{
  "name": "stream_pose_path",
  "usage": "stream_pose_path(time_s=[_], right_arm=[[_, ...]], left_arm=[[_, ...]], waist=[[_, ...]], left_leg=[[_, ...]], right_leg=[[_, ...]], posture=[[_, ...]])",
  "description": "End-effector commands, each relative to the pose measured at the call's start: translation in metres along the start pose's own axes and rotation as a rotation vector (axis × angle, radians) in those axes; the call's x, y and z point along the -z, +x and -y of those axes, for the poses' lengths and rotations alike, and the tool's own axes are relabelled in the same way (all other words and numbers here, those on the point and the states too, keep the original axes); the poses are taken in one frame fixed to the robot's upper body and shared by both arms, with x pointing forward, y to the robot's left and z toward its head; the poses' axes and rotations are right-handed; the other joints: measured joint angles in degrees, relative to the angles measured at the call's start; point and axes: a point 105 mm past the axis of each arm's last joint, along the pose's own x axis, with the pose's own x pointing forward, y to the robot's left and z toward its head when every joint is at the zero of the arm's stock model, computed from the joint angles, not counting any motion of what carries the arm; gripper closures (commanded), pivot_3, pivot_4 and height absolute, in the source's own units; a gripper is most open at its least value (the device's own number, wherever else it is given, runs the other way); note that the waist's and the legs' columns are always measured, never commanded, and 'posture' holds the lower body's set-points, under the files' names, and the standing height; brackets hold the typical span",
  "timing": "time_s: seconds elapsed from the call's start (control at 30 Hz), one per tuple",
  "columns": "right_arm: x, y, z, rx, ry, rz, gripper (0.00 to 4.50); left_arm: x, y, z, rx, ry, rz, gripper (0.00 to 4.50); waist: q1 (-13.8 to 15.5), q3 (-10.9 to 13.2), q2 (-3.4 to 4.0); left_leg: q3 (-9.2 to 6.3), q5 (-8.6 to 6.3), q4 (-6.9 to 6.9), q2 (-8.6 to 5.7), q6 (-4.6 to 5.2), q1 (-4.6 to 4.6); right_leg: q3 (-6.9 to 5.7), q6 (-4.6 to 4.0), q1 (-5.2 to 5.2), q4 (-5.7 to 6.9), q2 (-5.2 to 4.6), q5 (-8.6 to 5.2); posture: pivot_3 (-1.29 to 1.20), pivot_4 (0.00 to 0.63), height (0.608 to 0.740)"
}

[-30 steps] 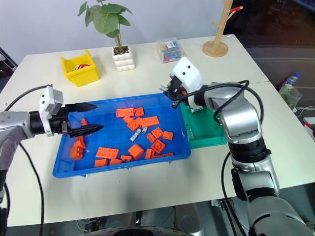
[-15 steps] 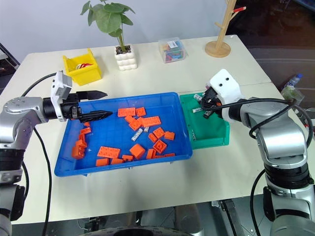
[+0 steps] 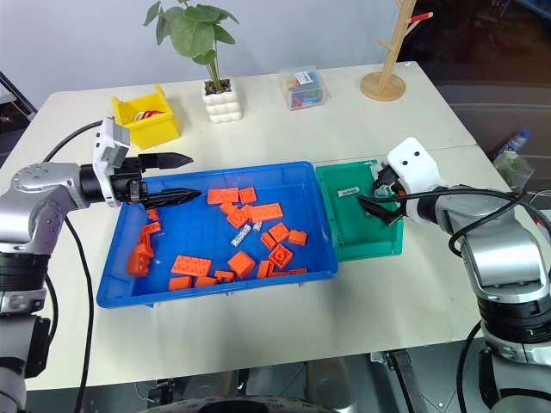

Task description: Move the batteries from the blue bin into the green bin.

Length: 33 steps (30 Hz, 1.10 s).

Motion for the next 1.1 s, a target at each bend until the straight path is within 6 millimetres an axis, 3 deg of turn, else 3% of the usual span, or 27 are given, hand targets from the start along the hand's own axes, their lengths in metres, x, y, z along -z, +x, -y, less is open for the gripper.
stream_pose_path(time_s=[0.03, 0.1, 0.2, 0.33, 0.47, 0.6, 0.9, 1.1], right_arm=[[-0.045, 0.000, 0.003, 0.000, -0.080, 0.141, 0.02], [-0.067, 0.005, -0.007, -0.053, -0.110, 0.207, 0.02], [-0.096, 0.019, -0.039, -0.202, -0.167, 0.302, 0.02], [-0.109, 0.038, -0.085, -0.367, -0.322, 0.356, 0.02], [-0.112, 0.052, -0.123, -0.507, -0.425, 0.390, 0.02], [-0.107, 0.069, -0.147, -0.590, -0.494, 0.398, 0.02], [-0.093, 0.084, -0.186, -0.760, -0.604, 0.405, 0.02], [-0.087, 0.089, -0.201, -0.832, -0.586, 0.396, 0.02]], left_arm=[[-0.004, -0.005, 0.005, -0.003, 0.051, -0.020, 0.00], [0.001, -0.007, 0.007, 0.000, 0.059, -0.048, 0.00], [0.011, -0.014, 0.012, 0.006, 0.071, -0.102, 0.00], [0.020, -0.022, 0.019, 0.011, 0.090, -0.162, 0.00], [0.023, -0.028, 0.025, -0.004, 0.092, -0.182, 0.00], [0.022, -0.035, 0.034, -0.023, 0.080, -0.183, 0.00], [0.022, -0.043, 0.046, -0.082, 0.055, -0.175, 0.00], [0.022, -0.046, 0.051, -0.111, 0.042, -0.173, 0.00]], waist=[[-0.4, 0.0, 0.03], [-0.7, 0.0, 0.01], [-0.8, 0.0, -0.02], [-1.0, 0.1, -0.05], [-0.8, 0.1, -0.08], [-0.7, 0.1, -0.11], [-1.0, 0.1, -0.11], [-1.2, 0.1, -0.11]], left_leg=[[0.05, 0.00, 0.00, 0.00, 0.00, 0.03], [0.25, 0.00, -0.02, 0.03, 0.00, 0.11], [0.26, 0.00, -0.02, 0.14, 0.00, 0.13], [0.28, 0.00, -0.04, 0.17, 0.00, 0.09], [0.29, 0.00, -0.03, 0.14, 0.00, 0.01], [0.30, -0.01, -0.03, 0.14, 0.00, 0.02], [0.30, 0.00, -0.03, 0.18, 0.00, 0.09], [0.31, 0.00, -0.02, 0.18, 0.00, 0.10]], right_leg=[[0.04, 0.00, 0.00, 0.00, 0.00, 0.00], [0.19, 0.01, -0.03, 0.03, 0.00, 0.01], [0.18, 0.00, -0.03, 0.04, 0.09, 0.01], [0.18, 0.00, -0.05, 0.00, 0.11, 0.01], [0.19, 0.00, -0.06, -0.08, 0.07, 0.01], [0.19, 0.00, -0.09, -0.07, 0.07, 0.01], [0.19, -0.01, -0.09, 0.01, 0.10, 0.02], [0.19, -0.03, -0.09, 0.03, 0.10, 0.03]], posture=[[0.00, 0.150, 0.740], [0.00, 0.150, 0.740], [0.00, 0.150, 0.740], [0.00, 0.150, 0.740], [0.00, 0.150, 0.740], [0.00, 0.150, 0.740], [0.00, 0.150, 0.740], [0.00, 0.150, 0.740]])
